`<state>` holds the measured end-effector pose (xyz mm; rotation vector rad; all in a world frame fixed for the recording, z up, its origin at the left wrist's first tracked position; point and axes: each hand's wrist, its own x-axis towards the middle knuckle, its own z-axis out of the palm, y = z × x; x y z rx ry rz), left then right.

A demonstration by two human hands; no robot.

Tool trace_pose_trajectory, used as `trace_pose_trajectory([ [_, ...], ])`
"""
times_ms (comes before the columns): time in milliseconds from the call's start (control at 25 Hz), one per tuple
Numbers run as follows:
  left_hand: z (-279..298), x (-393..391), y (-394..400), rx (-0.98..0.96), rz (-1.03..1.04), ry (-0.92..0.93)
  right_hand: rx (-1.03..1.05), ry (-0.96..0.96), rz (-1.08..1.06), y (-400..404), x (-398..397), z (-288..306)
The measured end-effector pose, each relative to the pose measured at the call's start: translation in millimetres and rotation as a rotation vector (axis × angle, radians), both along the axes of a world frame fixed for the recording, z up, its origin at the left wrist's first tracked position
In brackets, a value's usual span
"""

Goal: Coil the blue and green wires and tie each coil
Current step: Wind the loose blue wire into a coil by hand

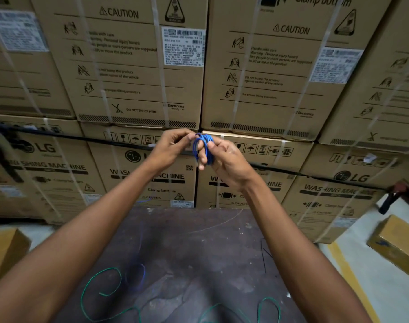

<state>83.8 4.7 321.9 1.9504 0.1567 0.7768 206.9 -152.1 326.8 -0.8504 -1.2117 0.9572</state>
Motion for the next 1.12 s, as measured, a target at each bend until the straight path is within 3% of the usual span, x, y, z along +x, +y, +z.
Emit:
trace_pose_trajectory([
  [120, -12, 9, -15, -0.144, -0.046, 0.021, 0.096, 0.172, -0.032, 5, 1, 15],
  [360, -22, 13, -17, -0.038, -0.032, 0.123, 0.268, 0.34, -0.309, 30, 15, 34],
  [520, -6, 5, -16, 0.107, -0.054, 0.192, 0.28, 0.115, -0.57, 38, 22, 30],
  [720, 30, 3, -9, 0.425, 0.015, 0.276, 0.246, -0.43, -0.817, 45, 26, 21],
  [800, 51, 1, -7, 0.523, 0.084, 0.299, 0.203, -0.559, -0.84, 42, 29, 18],
  [960, 89, -11, 2, 0.606, 0.151, 0.282, 0.066, -0.689, -0.785, 32, 30, 9],
  [1120, 96, -15, 11, 0.537, 0.117, 0.263, -0.071, -0.635, -0.45, 26, 22, 3],
])
